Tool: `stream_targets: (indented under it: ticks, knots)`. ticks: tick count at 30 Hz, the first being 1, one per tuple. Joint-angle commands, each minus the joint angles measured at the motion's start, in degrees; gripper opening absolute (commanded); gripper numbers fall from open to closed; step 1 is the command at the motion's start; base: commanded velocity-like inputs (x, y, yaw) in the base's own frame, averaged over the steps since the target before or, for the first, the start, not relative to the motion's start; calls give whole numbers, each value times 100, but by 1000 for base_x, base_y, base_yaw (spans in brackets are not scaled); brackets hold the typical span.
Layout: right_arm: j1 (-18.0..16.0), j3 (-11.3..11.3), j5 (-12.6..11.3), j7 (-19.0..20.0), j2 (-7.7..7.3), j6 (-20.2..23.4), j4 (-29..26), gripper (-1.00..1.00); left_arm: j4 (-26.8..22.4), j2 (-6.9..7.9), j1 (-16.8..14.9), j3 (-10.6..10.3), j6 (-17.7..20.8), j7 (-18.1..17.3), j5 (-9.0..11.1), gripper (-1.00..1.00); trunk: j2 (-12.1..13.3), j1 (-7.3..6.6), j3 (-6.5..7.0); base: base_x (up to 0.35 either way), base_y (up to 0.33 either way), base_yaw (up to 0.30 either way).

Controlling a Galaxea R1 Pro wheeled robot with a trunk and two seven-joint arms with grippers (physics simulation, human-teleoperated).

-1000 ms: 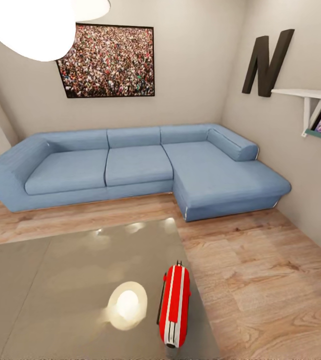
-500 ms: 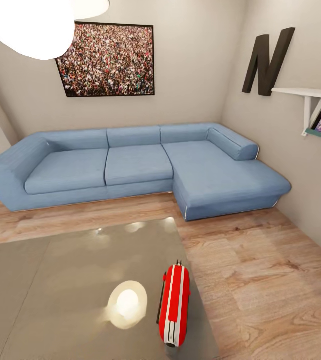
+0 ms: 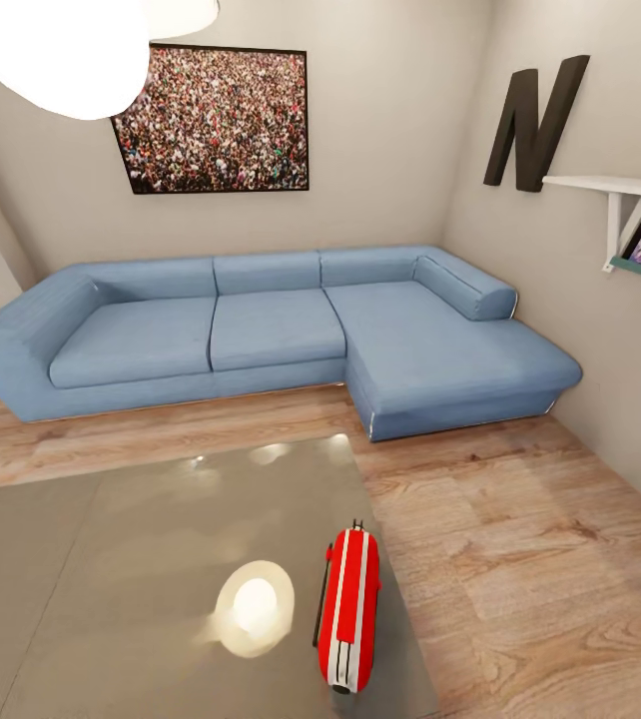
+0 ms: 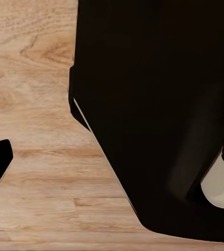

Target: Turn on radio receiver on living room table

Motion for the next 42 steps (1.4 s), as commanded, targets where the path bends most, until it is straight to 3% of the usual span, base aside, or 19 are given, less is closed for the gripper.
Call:
stream_targets:
  ticks: [1, 9, 13, 18, 23, 26, 29, 38, 39, 40, 42]
  knots:
    - [0, 0, -1, 1, -1, 0, 0, 100, 0, 14, 0, -1, 0, 0, 0, 100, 0, 0, 0, 0, 0, 0]
    - [0, 18, 34, -12, -2, -34, -4, 100, -27, 32, 0, -2, 0, 2, -5, 100, 0, 0, 0, 0, 0, 0]
    - [0, 14, 45, -32, -29, -21, -62, 100, -347, 51, 0, -9, 0, -18, -9, 100, 0, 0, 0, 0, 0, 0]
    - [-3, 13, 43, -266, -63, 51, -880, 100, -1352, 95, 0, -23, 55, -56, -34, 100, 0, 0, 0, 0, 0, 0]
    - [-11, 3, 48, -331, -72, 179, -1489, 100, -2054, 146, 0, -23, 141, -61, -44, 100, 0, 0, 0, 0, 0, 0]
    - [-99, 1, 54, -345, -85, 714, -2079, 100, -2688, 245, 0, -17, 500, -68, -49, 100, 0, 0, 0, 0, 0, 0]
    - [-275, -10, 60, -349, -233, 1145, -2513, 100, -3409, 353, 0, -15, 959, -89, -40, 100, 0, 0, 0, 0, 0, 0]
    - [-755, -3, 79, -325, -423, 1300, -2805, 100, -4898, 479, 0, -3, 1553, -102, -21, 100, 0, 0, 0, 0, 0, 0]
    - [-807, -1, 82, -316, -480, 1311, -2941, 100, -5185, 484, -3, -2, 1658, -102, -20, 100, 0, 0, 0, 0, 0, 0]
    - [-850, 0, 113, -290, -636, 1499, -3557, 100, -5598, 482, -24, -2, 1837, -103, -8, 100, 0, 0, 0, 0, 0, 0]
    - [-855, -9, 146, -280, -691, 1736, -3893, 100, -5659, 481, -32, -2, 1879, -103, 1, 100, 0, 0, 0, 0, 0, 0]
